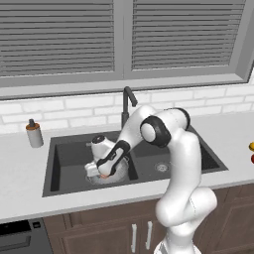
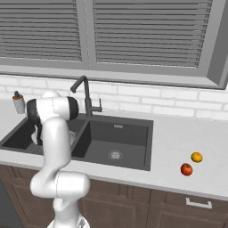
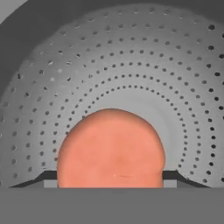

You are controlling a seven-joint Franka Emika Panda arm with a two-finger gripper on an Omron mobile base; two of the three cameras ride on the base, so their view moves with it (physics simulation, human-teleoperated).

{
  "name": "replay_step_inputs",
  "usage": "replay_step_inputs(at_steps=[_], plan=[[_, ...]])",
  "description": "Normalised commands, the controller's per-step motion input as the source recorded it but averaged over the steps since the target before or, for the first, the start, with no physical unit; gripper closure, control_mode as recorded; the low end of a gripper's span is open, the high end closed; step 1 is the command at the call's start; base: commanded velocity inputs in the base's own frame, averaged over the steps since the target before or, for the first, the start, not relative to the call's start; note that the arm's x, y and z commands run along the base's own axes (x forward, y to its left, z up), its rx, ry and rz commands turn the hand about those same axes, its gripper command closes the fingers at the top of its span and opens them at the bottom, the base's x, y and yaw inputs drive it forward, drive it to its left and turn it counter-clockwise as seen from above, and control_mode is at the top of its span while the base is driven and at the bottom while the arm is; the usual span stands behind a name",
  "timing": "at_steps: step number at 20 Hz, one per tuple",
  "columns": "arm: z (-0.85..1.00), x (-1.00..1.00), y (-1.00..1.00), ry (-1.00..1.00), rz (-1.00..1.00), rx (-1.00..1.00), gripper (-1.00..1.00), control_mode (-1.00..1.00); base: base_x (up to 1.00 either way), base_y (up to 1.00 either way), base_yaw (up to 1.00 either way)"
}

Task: Put the colander in the sink, put the tangerine, peach, apple in the colander, and turn on the sink faucet and pour water over the colander.

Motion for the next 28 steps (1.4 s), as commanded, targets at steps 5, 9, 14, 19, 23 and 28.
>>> replay_step_inputs(at_steps=[5,9,14,19,23,28], plan=[[-0.19,0.2,0.0,0.0,0.0,0.0,1.0,-1.0,0.0,0.0,0.0],[-0.08,0.22,0.0,0.0,0.0,0.0,1.0,-1.0,0.0,0.0,0.0],[-0.02,0.02,0.0,0.0,0.0,0.0,-1.0,-1.0,0.0,0.0,0.0],[0.0,0.0,0.0,0.0,0.0,0.0,-1.0,-1.0,0.0,0.0,0.0],[0.0,0.0,0.0,0.0,0.0,0.0,-1.0,-1.0,0.0,0.0,0.0],[0.0,0.0,0.0,0.0,0.0,0.0,-1.0,-1.0,0.0,0.0,0.0]])
